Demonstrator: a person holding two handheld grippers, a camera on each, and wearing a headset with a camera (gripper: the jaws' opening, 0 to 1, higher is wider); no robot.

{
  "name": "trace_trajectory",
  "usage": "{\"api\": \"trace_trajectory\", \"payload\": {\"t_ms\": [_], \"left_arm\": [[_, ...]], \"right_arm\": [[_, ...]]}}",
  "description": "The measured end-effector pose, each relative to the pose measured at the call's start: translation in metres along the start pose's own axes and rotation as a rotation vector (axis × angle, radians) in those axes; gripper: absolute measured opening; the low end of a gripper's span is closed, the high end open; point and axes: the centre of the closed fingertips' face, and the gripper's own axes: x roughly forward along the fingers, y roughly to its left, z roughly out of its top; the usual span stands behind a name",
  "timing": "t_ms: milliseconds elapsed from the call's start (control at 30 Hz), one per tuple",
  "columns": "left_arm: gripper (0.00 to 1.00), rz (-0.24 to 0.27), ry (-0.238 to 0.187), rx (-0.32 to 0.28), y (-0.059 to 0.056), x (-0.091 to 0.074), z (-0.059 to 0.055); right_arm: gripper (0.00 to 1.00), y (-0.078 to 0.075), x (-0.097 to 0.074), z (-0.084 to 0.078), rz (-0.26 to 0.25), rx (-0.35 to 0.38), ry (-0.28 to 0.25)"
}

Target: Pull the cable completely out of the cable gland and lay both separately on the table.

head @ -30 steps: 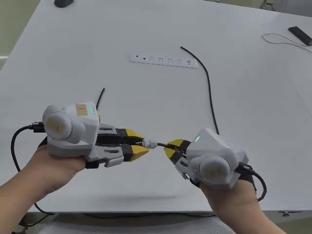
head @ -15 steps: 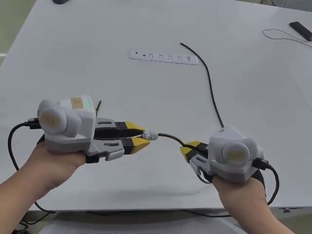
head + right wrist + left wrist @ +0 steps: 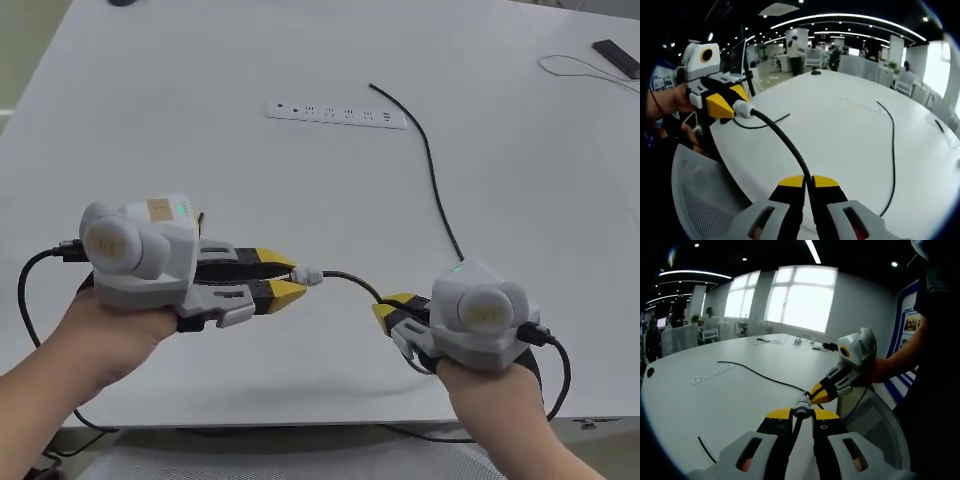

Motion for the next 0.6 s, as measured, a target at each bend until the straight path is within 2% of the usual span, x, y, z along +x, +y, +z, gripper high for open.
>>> {"api": "trace_trajectory", "payload": {"t_ms": [200,267,300,367,433,500,600], "left_arm": [[0.15,0.002,0.009,-0.017,0.003,-0.004,-0.004],[0.15,0.004,0.012,-0.017,0.004,-0.005,-0.005],[0.15,0.005,0.014,-0.017,0.004,-0.006,-0.006],[0.15,0.005,0.02,-0.024,0.005,-0.007,-0.007],[0.15,0.003,0.024,-0.02,0.004,-0.008,-0.009],[0.15,0.001,0.028,-0.021,0.003,-0.009,-0.01],[0.15,-0.005,0.033,-0.018,0.001,-0.009,-0.011]], "right_arm": [[0.01,0.003,-0.003,0.0,-0.002,-0.076,0.012],[0.01,0.006,-0.006,0.0,0.002,-0.117,0.03],[0.01,0.007,-0.008,0.001,0.005,-0.159,0.041],[0.07,0.011,-0.011,0.004,0.008,-0.196,0.051],[0.11,0.016,-0.014,0.013,0.009,-0.24,0.043],[0.15,0.032,-0.016,0.028,0.056,-0.289,0.009],[0.11,0.047,-0.016,0.043,0.07,-0.375,-0.002]]}}
